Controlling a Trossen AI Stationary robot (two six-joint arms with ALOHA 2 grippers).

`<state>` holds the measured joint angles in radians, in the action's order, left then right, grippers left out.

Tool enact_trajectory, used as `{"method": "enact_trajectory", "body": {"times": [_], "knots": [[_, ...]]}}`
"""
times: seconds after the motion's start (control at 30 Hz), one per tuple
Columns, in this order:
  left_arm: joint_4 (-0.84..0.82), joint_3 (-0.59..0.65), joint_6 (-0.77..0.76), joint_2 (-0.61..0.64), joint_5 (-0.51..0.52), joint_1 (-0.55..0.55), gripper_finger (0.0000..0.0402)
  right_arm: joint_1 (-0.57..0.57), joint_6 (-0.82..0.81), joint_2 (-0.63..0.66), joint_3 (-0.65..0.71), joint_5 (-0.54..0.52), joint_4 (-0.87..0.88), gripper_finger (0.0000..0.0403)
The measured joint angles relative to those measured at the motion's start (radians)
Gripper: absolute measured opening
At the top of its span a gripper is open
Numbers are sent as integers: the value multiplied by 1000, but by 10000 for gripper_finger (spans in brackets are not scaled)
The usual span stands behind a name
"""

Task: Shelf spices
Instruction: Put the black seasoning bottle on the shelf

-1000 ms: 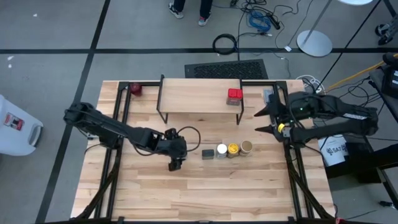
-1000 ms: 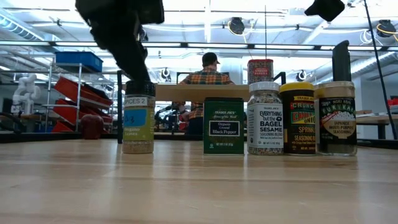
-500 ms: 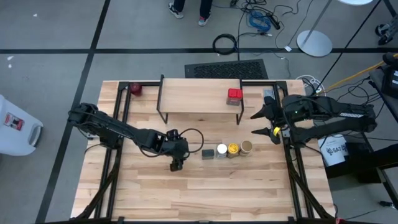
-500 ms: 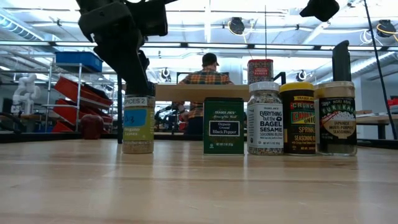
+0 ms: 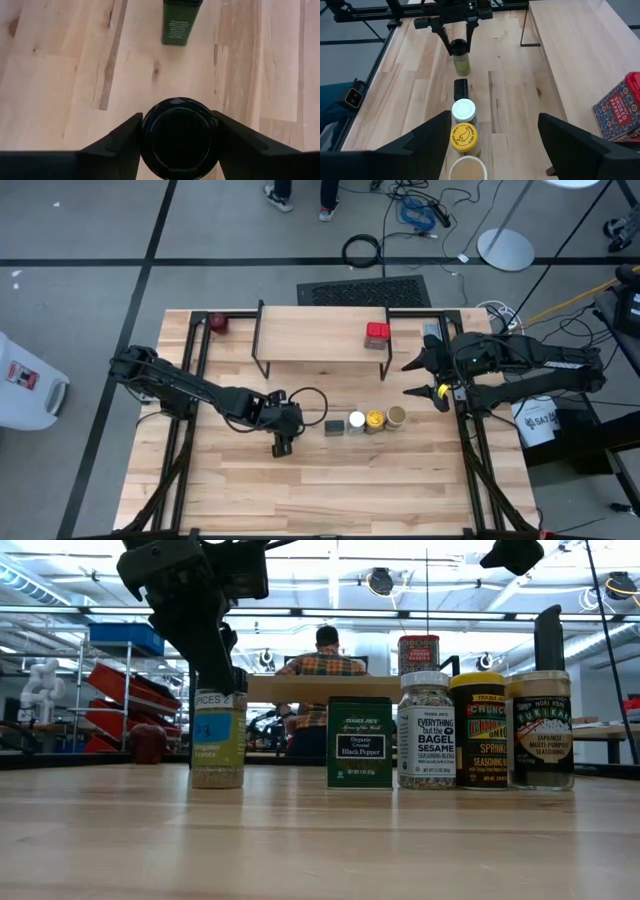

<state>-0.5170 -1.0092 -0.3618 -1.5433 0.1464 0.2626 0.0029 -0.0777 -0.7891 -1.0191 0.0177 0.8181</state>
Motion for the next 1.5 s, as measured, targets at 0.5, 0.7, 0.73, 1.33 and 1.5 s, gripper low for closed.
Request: {"method": "enact_trajectory", "body": {"times": [0.5,0.7,0.73,1.33,1.5], "knots": [[-37,-28,-25,0,-24,0,218,0,15,1,30,1,-24,286],[-130,-125,-25,1,-24,0,219,0,17,1,139,3,-99,286],[-141,-140,-25,1,-23,0,219,0,12,0,155,2,-110,286],[-307,-548,151,2,36,-171,219,133,-52,1,208,-41,-217,286],[-304,-645,249,2,37,-279,219,176,-74,1,208,-87,-216,286]]}}
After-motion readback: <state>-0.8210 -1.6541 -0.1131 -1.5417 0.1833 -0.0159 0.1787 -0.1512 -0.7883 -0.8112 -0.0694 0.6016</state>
